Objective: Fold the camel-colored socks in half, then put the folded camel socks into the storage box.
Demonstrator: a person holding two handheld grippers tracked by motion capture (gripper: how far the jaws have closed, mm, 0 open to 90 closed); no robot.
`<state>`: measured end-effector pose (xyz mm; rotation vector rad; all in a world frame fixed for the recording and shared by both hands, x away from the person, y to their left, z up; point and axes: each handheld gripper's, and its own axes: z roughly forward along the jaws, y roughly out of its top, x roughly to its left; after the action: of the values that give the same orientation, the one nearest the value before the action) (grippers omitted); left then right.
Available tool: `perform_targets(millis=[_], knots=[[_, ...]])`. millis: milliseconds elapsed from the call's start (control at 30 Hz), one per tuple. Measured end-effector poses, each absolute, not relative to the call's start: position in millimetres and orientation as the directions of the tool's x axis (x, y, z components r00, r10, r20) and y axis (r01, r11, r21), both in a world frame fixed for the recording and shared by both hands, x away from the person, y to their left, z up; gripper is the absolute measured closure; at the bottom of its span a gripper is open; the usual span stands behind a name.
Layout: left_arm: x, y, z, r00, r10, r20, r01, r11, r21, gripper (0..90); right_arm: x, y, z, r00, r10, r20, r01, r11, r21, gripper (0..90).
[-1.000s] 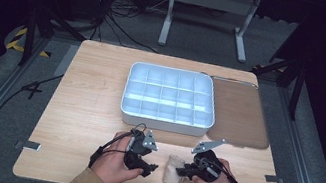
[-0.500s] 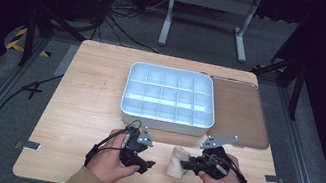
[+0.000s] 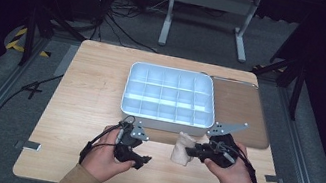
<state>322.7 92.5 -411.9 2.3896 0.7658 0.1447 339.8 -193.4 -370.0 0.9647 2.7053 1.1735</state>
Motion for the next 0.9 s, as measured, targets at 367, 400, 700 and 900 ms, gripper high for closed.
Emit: perform_targets(millis=[367, 400, 700, 900], knots=[[323.7, 95.0, -411.1, 0.823, 0.562, -0.077, 0.491, -0.638, 0.594, 29.7, 349.8, -200.1, -354.4, -0.796, 0.583, 0.165, 0.519, 0.515, 0.683, 76.5], [323.9, 95.7, -410.7, 0.823, 0.563, -0.074, 0.491, -0.640, 0.591, 29.7, 350.6, -200.6, -353.3, -0.794, 0.584, 0.168, 0.521, 0.512, 0.683, 76.5], [323.6, 101.1, -405.2, 0.810, 0.581, -0.080, 0.496, -0.606, 0.622, 32.3, 361.9, -207.2, -343.2, -0.783, 0.606, 0.137, 0.518, 0.515, 0.683, 76.5], [323.8, 103.7, -403.8, 0.809, 0.583, -0.078, 0.496, -0.604, 0.624, 32.4, 374.8, -211.1, -337.2, -0.782, 0.612, 0.118, 0.513, 0.524, 0.680, 76.5]])
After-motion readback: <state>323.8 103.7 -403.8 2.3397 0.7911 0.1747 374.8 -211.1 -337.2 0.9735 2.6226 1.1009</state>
